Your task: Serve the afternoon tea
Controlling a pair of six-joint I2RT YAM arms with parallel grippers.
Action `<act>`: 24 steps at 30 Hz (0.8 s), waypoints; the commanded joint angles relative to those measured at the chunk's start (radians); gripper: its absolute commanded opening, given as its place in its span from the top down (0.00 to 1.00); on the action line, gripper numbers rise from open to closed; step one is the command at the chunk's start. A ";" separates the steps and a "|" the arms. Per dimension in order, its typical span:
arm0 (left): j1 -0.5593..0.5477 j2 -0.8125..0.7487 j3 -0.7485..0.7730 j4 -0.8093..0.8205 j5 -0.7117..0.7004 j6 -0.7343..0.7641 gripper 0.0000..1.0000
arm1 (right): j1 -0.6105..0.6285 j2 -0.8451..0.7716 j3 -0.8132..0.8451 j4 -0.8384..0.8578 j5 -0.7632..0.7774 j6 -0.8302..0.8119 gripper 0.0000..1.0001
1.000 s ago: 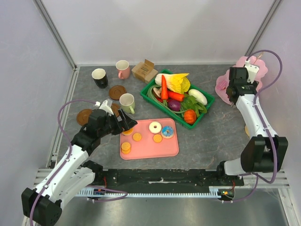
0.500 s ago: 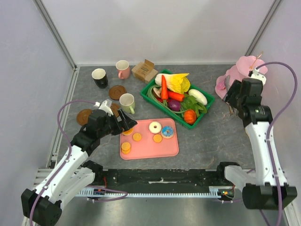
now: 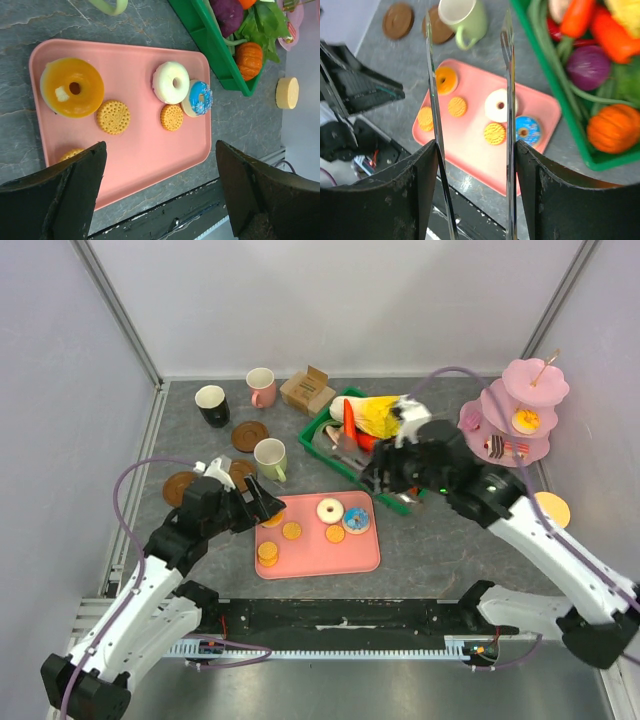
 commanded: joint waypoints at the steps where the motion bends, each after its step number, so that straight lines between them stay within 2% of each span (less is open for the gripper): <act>1: -0.005 -0.065 0.076 -0.087 -0.066 -0.020 0.05 | 0.214 0.155 0.084 -0.011 0.202 -0.008 0.33; 4: -0.002 -0.103 0.098 -0.141 -0.099 -0.019 0.05 | 0.338 0.242 0.111 -0.071 0.369 0.002 0.33; 11: -0.002 -0.141 0.125 -0.201 -0.131 -0.017 0.05 | 0.470 0.333 0.096 -0.168 0.546 0.049 0.33; 24: -0.003 -0.180 0.105 -0.222 -0.119 -0.031 0.05 | 0.496 0.451 0.082 -0.202 0.557 0.014 0.31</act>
